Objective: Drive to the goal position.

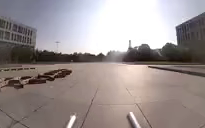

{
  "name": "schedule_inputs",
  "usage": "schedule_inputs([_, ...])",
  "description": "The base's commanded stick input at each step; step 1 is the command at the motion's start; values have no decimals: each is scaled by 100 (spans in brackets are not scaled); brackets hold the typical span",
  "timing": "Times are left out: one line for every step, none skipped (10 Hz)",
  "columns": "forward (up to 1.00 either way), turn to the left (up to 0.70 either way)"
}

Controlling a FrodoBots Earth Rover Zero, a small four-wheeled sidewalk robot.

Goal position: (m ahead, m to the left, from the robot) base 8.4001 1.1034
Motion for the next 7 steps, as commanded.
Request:
schedule_inputs([70, 0])
schedule_inputs([70, 0])
schedule_inputs([70, 0])
schedule_inputs([70, 0])
schedule_inputs([70, 0])
schedule_inputs([70, 0])
schedule_inputs([70, 0])
